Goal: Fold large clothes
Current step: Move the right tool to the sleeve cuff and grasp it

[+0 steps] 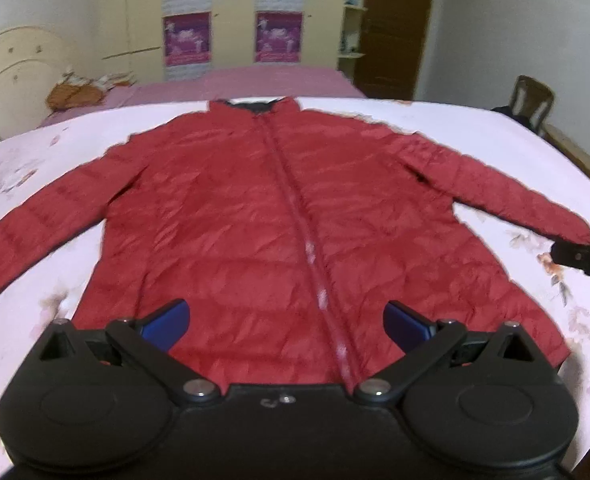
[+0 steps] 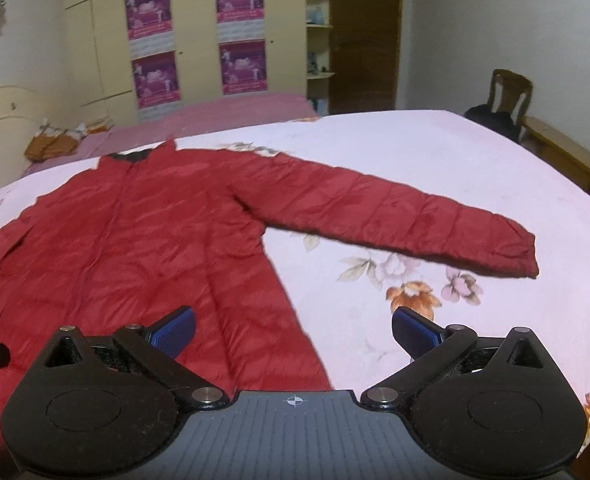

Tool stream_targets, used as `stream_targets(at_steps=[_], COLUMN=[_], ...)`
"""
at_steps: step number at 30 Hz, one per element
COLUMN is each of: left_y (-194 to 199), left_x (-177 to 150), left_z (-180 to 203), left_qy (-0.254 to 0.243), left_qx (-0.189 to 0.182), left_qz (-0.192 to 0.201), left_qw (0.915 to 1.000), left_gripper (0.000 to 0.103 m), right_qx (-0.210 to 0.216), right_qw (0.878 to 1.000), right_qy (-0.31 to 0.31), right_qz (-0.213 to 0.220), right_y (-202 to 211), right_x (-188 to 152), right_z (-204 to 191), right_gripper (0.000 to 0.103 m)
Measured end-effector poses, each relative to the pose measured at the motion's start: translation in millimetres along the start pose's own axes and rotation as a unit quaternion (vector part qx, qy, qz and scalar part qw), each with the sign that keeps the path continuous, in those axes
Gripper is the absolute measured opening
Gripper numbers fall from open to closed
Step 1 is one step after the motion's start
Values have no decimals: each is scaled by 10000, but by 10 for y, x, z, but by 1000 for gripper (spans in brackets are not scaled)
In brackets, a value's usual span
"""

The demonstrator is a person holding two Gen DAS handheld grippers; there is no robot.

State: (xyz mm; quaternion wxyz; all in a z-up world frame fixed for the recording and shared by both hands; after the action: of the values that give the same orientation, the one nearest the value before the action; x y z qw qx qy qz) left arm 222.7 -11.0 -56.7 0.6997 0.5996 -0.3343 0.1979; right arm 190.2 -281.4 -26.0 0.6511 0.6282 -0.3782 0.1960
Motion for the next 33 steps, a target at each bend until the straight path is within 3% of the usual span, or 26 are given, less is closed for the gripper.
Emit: stream_targets(at_steps=[4, 8, 15, 16, 17, 25, 31, 33], left_y=[-147, -502, -667, -686, -708, -998, -1230, -1306], left_x=[135, 144, 201, 232, 271, 636, 810, 855], left_z=[-62, -58, -17, -14, -7, 49, 128, 150], left_qy=[213, 184, 372, 365, 342, 218, 339, 369], left_qx=[-189, -406, -505, -459, -362, -124, 63, 87], left_qz=[70, -560, -439, -396, -353, -231, -166, -188], left_qw=[9996, 9974, 9971, 9975, 9981, 9994, 9993, 9991], left_gripper=[103, 103, 103, 103, 103, 102, 101, 101], right_qx=[-19, -289, -667, -661, -671, -355, -388, -411], right_qw=[9980, 9931, 9741, 9714, 9675, 9329, 9007, 8949], right_qy=[-633, -1130, -2151, -2271, -2435, -3582, -4317, -4425], right_qz=[48, 136, 218, 209, 136, 104, 286, 411], right_y=[-108, -215, -413, -441, -505, -959, -1132, -1131], right_x=[70, 124, 167, 171, 172, 143, 83, 93], right_z=[181, 474, 1173, 1260, 1361, 1898, 2270, 2347], right_gripper=[103, 102, 101, 75, 56, 56, 56, 56])
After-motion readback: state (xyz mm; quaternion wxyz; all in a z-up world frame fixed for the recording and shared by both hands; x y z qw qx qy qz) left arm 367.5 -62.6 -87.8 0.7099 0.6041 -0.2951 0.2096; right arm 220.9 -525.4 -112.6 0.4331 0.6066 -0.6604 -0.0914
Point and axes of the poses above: each gripper's, at about its wrist camera, not at the fingertips, and y roughly against the way its jaws point, z to its right, x to its top, the point moved 4 cm from there along -y, roughly the way its jaws point, and after that the axes turned 1 degree about -z, right-handed, at the moved point
